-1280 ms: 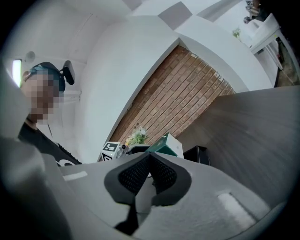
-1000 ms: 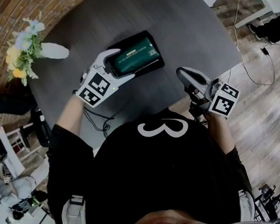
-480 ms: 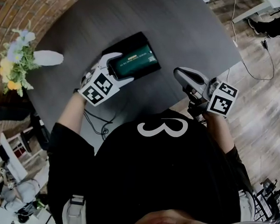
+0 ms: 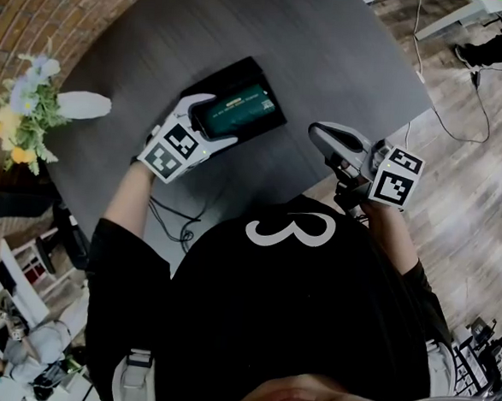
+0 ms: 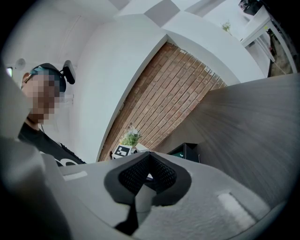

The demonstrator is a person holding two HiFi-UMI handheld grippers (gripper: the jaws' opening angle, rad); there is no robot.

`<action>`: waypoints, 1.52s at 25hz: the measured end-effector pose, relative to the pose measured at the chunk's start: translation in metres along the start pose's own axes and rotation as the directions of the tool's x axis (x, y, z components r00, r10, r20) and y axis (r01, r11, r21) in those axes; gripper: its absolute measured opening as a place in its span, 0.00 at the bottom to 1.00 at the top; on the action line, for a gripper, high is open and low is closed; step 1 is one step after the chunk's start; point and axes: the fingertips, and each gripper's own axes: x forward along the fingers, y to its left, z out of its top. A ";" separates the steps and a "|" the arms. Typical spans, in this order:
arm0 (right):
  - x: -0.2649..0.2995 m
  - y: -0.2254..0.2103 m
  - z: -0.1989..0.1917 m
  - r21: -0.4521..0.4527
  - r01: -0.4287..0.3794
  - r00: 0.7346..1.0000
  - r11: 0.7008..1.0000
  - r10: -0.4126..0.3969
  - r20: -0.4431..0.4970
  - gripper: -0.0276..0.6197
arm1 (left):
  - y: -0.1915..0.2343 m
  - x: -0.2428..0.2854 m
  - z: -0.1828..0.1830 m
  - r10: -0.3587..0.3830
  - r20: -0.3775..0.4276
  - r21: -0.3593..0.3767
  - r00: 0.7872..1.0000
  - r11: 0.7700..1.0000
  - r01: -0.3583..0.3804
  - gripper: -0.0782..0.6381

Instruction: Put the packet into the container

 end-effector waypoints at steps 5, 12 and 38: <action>-0.001 0.004 -0.003 0.001 -0.002 1.000 1.000 0.002 0.004 0.05 | 0.003 -0.001 0.000 0.025 0.008 0.008 1.000 1.000 -0.025 0.70; -0.003 0.018 -0.004 -0.014 -0.005 1.000 1.000 0.005 0.025 0.05 | 0.005 -0.018 0.004 0.087 0.055 -0.019 0.995 0.996 -0.086 0.78; 0.006 0.145 -0.057 -0.323 -0.077 0.997 0.943 0.078 -0.011 0.05 | -0.148 -0.158 0.085 0.279 0.558 -0.514 0.781 0.856 0.062 0.21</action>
